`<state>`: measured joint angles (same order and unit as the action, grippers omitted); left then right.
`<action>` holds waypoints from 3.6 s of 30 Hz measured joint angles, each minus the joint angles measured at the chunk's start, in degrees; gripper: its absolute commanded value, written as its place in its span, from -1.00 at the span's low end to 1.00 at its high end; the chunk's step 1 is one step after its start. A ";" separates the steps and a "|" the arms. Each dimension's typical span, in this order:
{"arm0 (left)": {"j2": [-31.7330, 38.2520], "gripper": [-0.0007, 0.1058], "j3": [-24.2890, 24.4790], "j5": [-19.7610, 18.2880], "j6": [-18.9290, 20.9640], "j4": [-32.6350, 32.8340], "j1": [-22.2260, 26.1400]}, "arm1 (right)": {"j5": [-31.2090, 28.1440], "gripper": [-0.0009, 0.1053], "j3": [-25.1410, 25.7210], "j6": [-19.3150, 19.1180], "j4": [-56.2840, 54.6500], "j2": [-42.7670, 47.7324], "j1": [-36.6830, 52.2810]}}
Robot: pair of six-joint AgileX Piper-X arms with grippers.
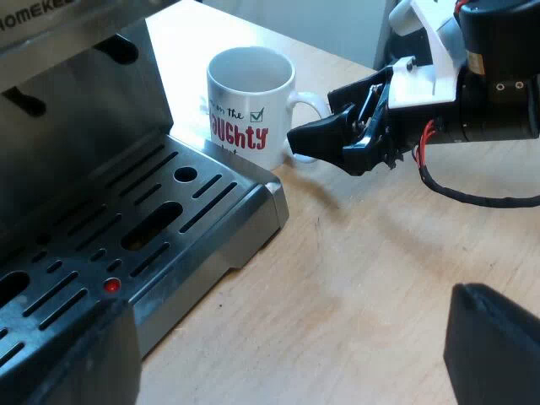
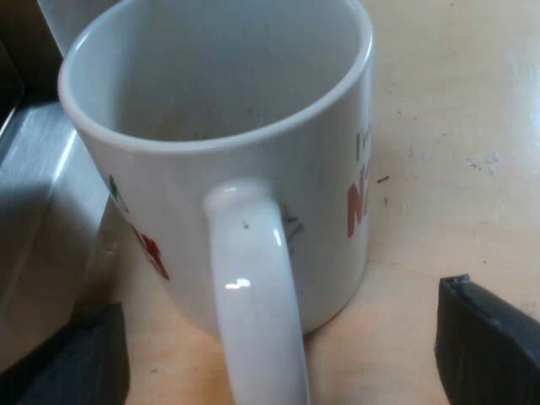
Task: Place mug into machine
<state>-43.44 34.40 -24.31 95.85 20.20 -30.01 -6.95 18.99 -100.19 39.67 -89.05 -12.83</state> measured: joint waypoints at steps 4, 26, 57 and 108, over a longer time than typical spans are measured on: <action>0.00 0.53 -0.10 0.00 0.00 0.00 0.00 | -1.16 -0.21 0.00 0.14 0.00 0.00 0.00; 0.00 0.53 -0.10 0.00 1.01 0.00 0.00 | -4.15 -0.98 -0.33 -1.33 -6.14 4.97 -3.89; 31.35 0.53 0.12 9.60 2.68 20.77 0.00 | -12.18 -0.98 -0.69 -7.76 -44.66 53.99 -20.25; 30.70 0.53 -19.24 11.53 6.97 -0.07 1.29 | -18.26 -0.98 8.40 -2.48 -11.39 9.47 -39.37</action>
<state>-12.74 15.16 -12.78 102.82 20.13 -28.72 -25.21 27.39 -102.67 28.28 -79.58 -52.20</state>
